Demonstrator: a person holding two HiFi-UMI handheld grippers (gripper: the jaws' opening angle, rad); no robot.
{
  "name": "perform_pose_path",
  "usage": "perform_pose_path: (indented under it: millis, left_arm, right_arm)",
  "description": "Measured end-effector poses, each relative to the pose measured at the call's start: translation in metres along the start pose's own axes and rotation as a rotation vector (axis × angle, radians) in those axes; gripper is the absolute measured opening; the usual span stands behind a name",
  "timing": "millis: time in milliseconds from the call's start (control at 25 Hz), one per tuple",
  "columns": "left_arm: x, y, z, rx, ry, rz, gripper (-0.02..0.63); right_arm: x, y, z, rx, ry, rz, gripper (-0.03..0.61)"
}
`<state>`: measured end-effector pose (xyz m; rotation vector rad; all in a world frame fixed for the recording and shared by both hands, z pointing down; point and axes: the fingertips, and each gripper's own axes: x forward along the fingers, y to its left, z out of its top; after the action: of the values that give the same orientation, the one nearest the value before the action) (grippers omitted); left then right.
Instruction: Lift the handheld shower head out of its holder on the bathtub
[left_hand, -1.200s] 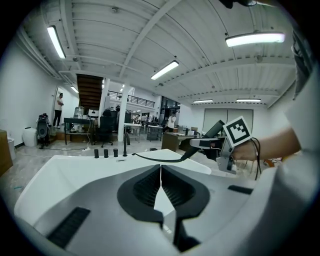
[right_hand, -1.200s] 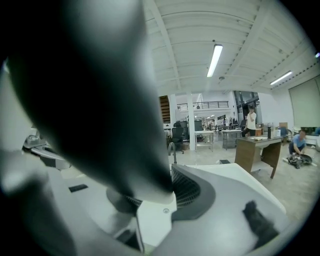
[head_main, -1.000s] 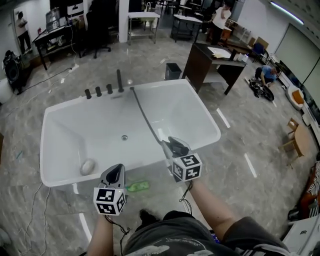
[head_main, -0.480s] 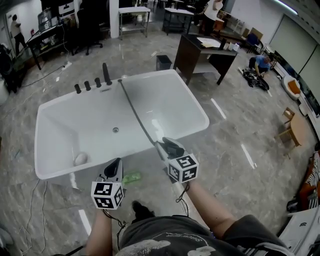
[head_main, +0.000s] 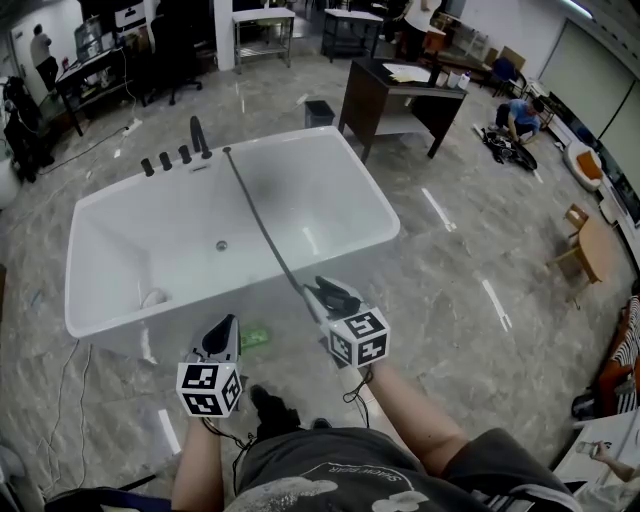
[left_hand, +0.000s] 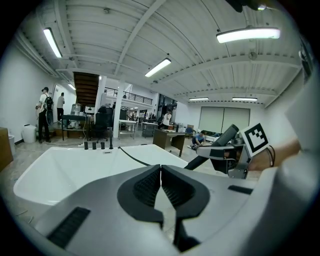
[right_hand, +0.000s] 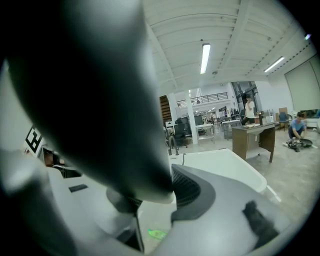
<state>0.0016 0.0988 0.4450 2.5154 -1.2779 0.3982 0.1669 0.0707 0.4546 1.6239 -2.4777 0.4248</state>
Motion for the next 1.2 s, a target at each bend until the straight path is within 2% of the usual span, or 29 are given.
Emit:
perform_pose_path:
  millis: [280, 520, 840, 1200]
  left_arm:
    - [-0.018, -0.039, -0.011, 0.0, 0.008, 0.005, 0.015]
    - [-0.03, -0.065, -0.015, 0.012, -0.001, 0.005, 0.015]
    - [-0.053, -0.08, -0.027, 0.016, -0.014, 0.023, 0.015]
    - [-0.067, -0.079, -0.024, 0.015, -0.029, 0.038, 0.015]
  right_arm:
    - [-0.044, 0.0, -0.007, 0.016, -0.003, 0.012, 0.127]
    - [-0.068, 0.004, -0.011, -0.01, -0.001, 0.033, 0.127]
    - [-0.088, 0.012, -0.023, -0.014, 0.002, 0.044, 0.127]
    - [-0.095, 0.011, -0.018, -0.008, -0.01, 0.024, 0.127]
